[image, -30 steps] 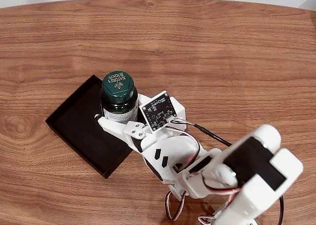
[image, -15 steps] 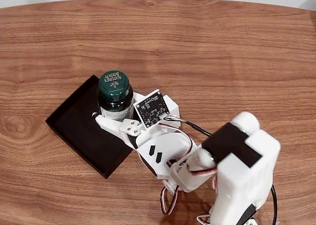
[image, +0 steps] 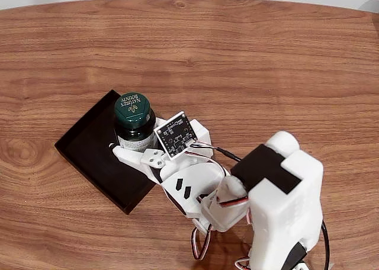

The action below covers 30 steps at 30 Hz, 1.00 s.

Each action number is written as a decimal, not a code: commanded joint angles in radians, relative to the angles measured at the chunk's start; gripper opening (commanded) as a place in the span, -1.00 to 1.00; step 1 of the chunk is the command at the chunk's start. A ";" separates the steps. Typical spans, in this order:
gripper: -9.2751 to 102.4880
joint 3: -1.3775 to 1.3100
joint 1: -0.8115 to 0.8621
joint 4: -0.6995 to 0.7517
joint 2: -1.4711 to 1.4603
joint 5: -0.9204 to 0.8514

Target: Pick up the pill bottle and place it in the black box.

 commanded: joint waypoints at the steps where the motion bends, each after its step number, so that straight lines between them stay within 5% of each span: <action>1: -0.30 -0.035 -0.006 0.002 0.040 0.025; 14: -0.09 -0.054 0.002 0.081 0.064 0.031; 30: 0.08 -0.003 0.124 0.456 0.385 0.109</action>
